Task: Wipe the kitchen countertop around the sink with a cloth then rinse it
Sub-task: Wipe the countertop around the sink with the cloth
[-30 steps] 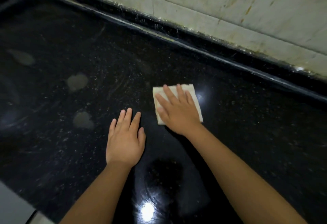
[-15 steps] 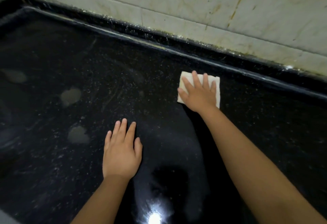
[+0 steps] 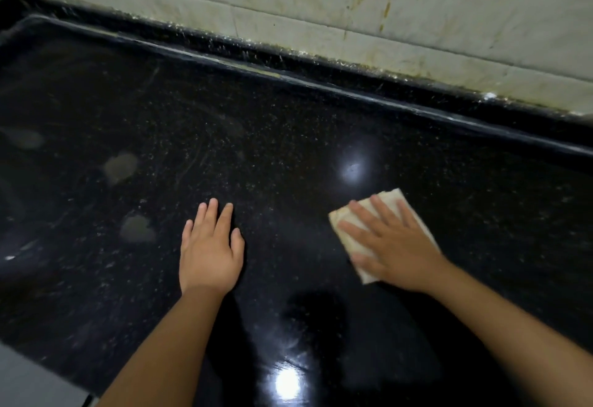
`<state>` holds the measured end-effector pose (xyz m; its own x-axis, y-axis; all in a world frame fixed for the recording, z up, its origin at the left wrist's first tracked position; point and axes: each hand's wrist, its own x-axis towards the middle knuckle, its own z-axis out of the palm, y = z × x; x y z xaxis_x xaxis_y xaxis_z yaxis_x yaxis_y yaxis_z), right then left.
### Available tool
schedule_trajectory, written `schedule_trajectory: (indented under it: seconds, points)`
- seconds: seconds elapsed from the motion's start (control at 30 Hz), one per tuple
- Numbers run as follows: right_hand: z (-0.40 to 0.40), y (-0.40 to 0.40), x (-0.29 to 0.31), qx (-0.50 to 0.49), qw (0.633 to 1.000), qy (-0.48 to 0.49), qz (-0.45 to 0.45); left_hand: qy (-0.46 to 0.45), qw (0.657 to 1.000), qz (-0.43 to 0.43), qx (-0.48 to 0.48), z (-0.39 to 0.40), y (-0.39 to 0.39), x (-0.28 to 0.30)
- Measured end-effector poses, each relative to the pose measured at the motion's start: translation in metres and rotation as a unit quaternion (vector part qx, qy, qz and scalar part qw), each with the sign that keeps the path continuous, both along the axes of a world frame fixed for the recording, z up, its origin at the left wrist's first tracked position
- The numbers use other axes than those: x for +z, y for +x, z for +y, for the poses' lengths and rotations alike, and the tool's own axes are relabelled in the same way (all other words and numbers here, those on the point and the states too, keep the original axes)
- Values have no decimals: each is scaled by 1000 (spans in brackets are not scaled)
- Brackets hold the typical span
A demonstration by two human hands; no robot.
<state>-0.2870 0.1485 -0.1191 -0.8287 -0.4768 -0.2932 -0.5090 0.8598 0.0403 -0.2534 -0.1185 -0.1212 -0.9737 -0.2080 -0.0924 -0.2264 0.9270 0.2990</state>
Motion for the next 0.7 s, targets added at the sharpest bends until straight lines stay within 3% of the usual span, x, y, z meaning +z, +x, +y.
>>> schedule_trajectory:
  seconds: [0.13,0.27,0.4,0.53,0.7]
  points:
    - [21,-49,6,-148,988,-34,-32,2,1000,-1,0,1,0,1]
    - [-15,-59,6,-247,967,-60,-22,4,1000,5,0,0,0,-1]
    - [-38,-25,-1,-239,970,-46,-21,-1,1000,3,0,2,1,-1]
    - [-60,44,-9,-193,979,-49,49,-18,1000,-16,-12,1,0,5]
    - [-68,152,-9,-226,973,-39,25,-13,998,-25,-55,-6,6,16]
